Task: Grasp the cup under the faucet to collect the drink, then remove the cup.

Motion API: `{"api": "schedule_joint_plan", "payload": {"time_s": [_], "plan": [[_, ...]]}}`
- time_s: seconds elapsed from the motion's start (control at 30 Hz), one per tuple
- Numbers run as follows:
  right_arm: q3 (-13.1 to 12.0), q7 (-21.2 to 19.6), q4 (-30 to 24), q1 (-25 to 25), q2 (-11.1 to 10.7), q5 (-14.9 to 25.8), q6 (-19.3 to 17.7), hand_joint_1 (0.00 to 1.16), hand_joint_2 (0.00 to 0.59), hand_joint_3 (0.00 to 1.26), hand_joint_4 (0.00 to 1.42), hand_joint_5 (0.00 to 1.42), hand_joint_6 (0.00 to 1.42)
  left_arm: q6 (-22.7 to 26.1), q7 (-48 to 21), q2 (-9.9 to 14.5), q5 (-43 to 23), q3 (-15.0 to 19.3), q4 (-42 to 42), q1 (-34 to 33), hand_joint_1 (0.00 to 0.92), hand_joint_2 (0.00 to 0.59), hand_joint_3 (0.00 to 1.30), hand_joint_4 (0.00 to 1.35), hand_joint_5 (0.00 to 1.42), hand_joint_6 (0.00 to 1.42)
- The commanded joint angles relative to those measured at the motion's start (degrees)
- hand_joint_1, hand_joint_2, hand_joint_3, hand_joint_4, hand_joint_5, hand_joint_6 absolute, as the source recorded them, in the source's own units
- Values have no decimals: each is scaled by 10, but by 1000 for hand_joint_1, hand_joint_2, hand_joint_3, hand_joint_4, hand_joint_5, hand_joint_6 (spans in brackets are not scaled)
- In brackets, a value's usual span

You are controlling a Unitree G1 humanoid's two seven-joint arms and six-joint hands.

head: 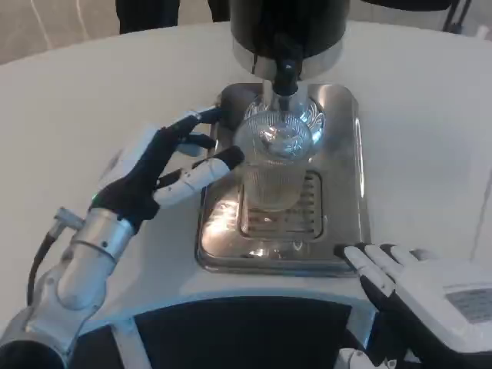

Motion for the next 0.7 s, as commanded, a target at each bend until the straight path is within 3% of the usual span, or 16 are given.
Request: {"api": "schedule_joint_plan", "payload": {"time_s": [0.03, 0.17, 0.33, 0.47, 0.53, 0.7], "plan": [[9, -13, -8, 13, 50, -4, 18, 186, 489, 0, 0, 0, 0, -14, -6, 22, -22, 25, -22, 34, 83, 78, 301, 250, 387, 396], [-11, -24, -8, -3, 63, 27, 57, 188, 495, 0, 0, 0, 0, -34, 12, 53, -10, 36, -57, 67, 77, 87, 325, 288, 407, 402], [-32, -4, -8, -81, 44, 44, 128, 173, 511, 0, 0, 0, 1, -48, 43, 94, 41, 27, -97, 107, 73, 88, 333, 304, 407, 401], [-35, 28, -8, -140, 37, 53, 232, 160, 532, 0, 0, 0, 9, -45, 47, 107, 50, 30, -117, 133, 73, 88, 334, 301, 398, 395], [-41, 44, -6, -171, 29, 81, 323, 155, 552, 0, 0, 0, 13, -48, 43, 118, 53, 31, -139, 160, 72, 89, 334, 299, 386, 383], [-46, 40, 10, -220, -7, 135, 451, 153, 562, 0, 0, 0, 15, -47, 43, 139, 76, 29, -192, 211, 72, 89, 334, 298, 365, 375]]}}
